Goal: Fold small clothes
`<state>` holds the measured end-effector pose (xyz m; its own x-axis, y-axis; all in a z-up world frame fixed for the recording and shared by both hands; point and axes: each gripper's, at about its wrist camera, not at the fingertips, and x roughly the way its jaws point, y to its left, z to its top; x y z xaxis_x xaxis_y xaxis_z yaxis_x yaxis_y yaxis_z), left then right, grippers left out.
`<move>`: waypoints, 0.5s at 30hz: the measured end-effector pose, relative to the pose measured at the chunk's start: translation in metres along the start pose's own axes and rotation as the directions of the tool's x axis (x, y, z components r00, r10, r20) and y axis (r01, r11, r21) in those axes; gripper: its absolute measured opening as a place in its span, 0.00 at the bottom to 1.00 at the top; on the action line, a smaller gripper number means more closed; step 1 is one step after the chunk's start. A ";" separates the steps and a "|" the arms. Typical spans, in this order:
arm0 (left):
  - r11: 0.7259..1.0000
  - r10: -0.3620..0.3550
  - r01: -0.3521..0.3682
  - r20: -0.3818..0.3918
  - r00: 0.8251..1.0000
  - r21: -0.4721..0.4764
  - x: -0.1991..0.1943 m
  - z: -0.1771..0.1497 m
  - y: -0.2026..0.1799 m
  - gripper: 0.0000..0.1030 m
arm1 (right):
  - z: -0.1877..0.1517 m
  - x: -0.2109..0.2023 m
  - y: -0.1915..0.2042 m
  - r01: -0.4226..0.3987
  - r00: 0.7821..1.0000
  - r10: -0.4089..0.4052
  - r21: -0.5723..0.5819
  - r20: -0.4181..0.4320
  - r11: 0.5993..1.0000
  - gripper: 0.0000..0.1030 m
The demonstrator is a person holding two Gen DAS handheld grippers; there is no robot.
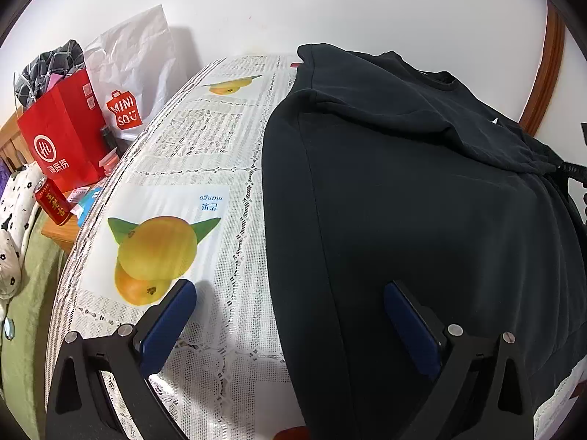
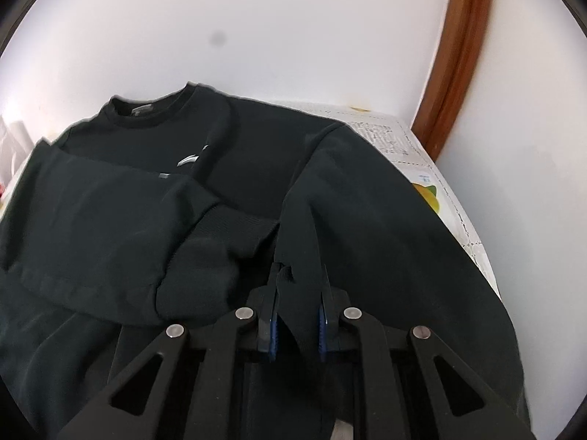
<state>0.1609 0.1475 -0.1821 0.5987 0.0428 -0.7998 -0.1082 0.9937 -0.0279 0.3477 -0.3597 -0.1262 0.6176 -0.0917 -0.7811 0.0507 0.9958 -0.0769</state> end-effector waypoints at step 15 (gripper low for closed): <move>1.000 0.000 0.000 0.000 1.000 0.000 0.000 0.000 0.000 1.00 | -0.014 -0.016 -0.042 -0.061 0.997 0.067 0.171 -0.032 0.983 0.29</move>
<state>0.1609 0.1473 -0.1821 0.5984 0.0432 -0.8000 -0.1082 0.9938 -0.0273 0.3249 -0.4000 -0.1190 0.5942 -0.0251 -0.8039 0.1466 0.9861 0.0776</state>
